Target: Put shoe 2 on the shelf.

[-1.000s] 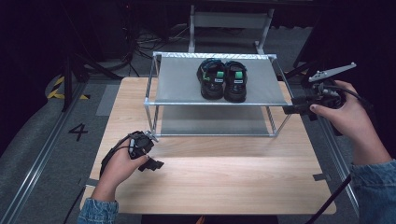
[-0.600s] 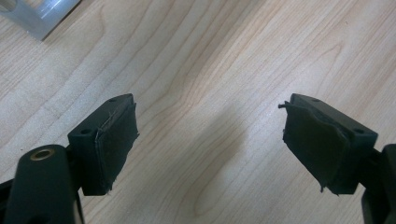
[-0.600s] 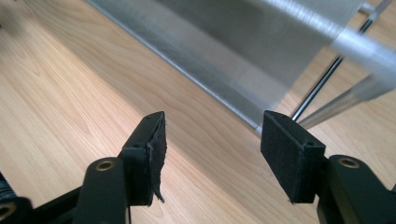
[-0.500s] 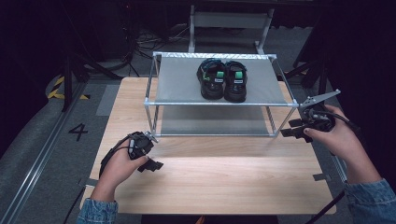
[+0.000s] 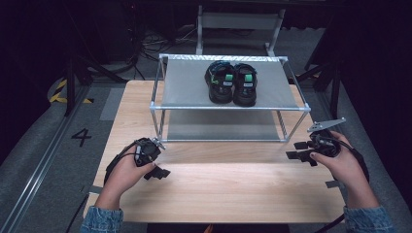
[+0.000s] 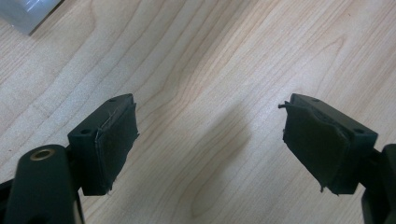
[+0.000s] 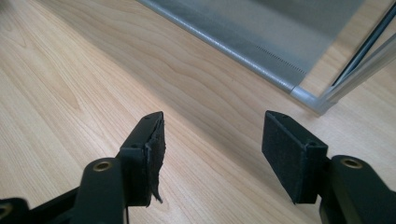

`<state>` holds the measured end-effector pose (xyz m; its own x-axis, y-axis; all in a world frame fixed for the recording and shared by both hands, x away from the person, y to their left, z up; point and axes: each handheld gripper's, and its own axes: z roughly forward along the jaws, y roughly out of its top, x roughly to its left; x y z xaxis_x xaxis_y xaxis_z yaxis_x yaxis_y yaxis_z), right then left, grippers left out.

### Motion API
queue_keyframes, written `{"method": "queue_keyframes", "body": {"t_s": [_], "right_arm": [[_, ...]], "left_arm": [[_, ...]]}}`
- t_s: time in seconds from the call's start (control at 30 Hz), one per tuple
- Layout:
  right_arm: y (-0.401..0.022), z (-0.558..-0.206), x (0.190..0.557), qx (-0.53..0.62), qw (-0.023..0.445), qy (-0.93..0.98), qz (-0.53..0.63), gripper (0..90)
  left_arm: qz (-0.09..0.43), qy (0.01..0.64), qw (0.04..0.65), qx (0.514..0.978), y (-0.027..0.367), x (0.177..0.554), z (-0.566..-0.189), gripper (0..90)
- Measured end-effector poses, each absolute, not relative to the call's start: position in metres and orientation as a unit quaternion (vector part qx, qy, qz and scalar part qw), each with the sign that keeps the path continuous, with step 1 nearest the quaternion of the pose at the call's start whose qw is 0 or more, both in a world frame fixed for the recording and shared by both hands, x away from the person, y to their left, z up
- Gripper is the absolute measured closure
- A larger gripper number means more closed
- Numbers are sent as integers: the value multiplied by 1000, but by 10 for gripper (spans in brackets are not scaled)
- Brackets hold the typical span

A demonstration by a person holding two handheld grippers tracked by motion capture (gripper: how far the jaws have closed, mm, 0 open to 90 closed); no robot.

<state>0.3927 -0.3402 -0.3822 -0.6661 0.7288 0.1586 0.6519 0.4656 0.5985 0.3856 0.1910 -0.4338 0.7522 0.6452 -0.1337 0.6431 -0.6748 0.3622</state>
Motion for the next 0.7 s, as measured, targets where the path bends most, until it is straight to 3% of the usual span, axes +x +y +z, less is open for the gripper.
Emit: {"method": "queue_keyframes", "body": {"t_s": [0.7], "right_arm": [[-349, -432, 388, 420, 65, 850, 311, 398]], "left_arm": [[6, 349, 193, 917, 192, 388, -436, 181]]}}
